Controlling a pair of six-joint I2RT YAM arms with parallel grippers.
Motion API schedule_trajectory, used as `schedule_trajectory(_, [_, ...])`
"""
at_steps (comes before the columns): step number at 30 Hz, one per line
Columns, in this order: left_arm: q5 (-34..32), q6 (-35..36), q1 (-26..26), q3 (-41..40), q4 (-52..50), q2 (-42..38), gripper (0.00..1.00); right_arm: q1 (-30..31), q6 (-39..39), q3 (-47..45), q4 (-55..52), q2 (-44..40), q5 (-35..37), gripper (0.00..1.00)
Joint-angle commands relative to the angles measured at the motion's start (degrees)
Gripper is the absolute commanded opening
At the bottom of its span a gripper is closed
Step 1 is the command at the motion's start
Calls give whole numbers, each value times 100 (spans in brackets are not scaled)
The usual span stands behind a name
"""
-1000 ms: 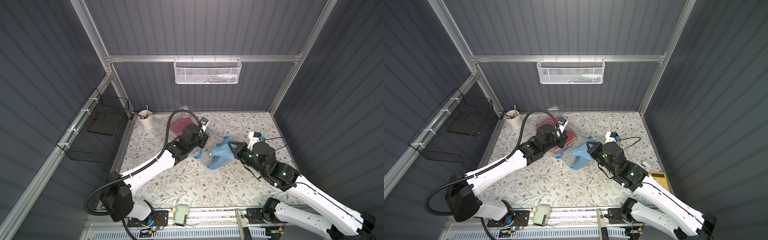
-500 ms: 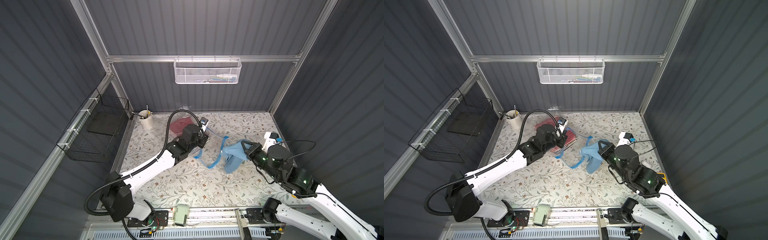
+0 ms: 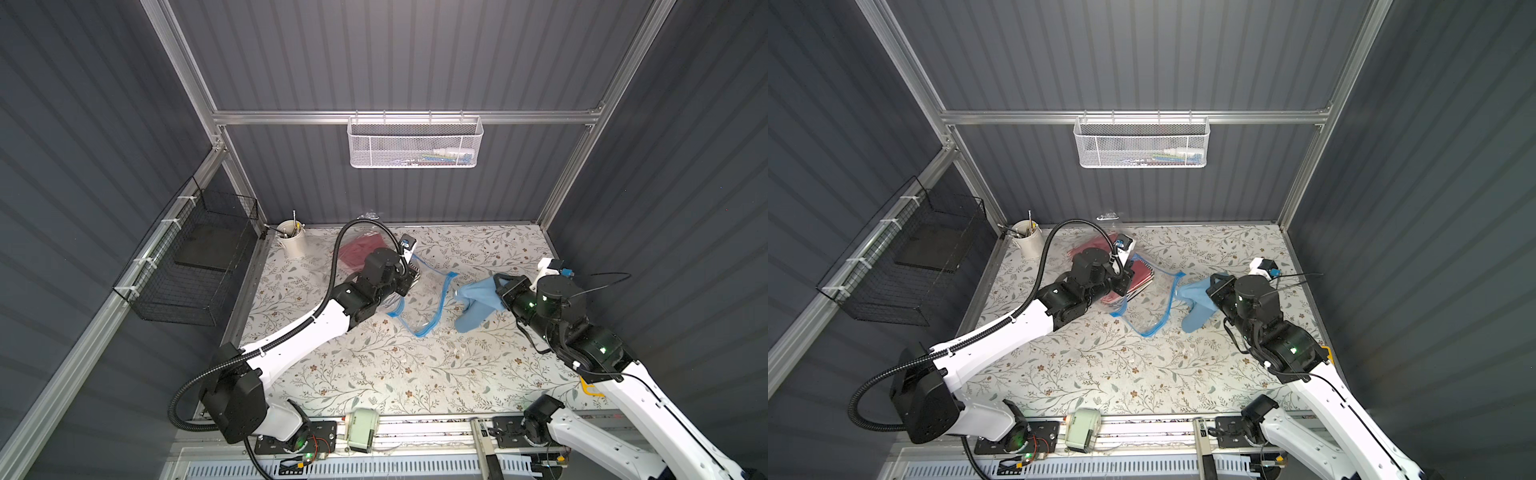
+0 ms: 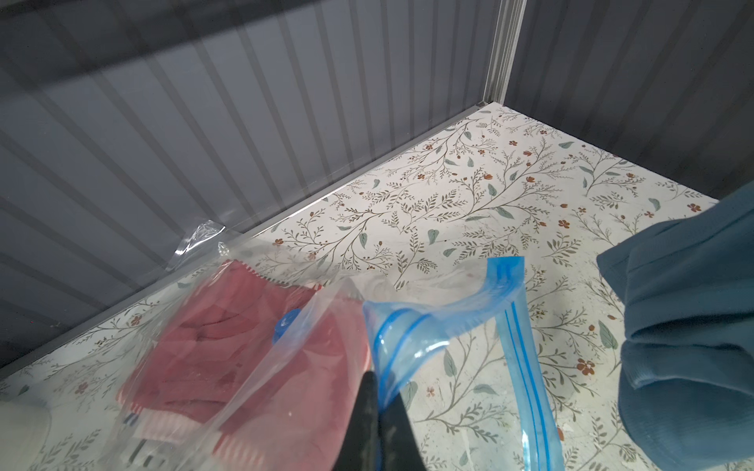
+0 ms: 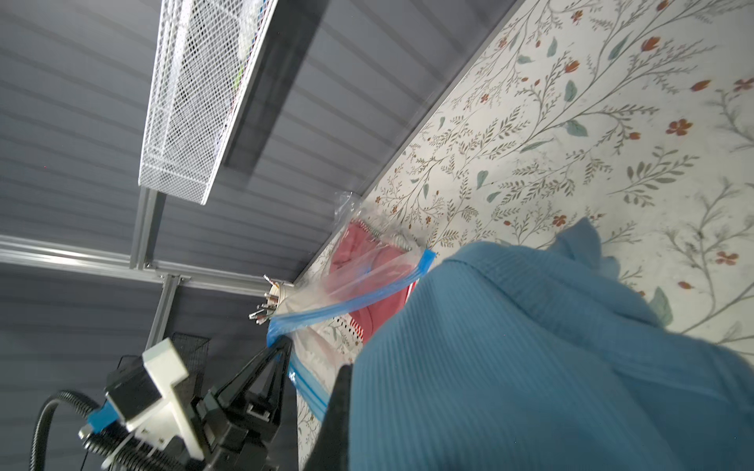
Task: Take the tank top out of the vacuum bag
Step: Place the tank top at the center of the board.
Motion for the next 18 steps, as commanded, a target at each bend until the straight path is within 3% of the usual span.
schedule_trajectory(1, [-36,124,50,44,-18,-37,0,-405,-267,177,307,-13,-338,0])
schedule_trajectory(5, [-35,121,59,29,-10,-66,0,-942,-364,164,455,162,-553,0])
schedule_trajectory(14, [-51,167,59,9,-1,-88,0,-2248,-381,162,1465,993,-1957,0])
schedule_trajectory(18, [-54,183,59,19,-27,-109,0,-2633,-414,169,1740,1236,-2228,0])
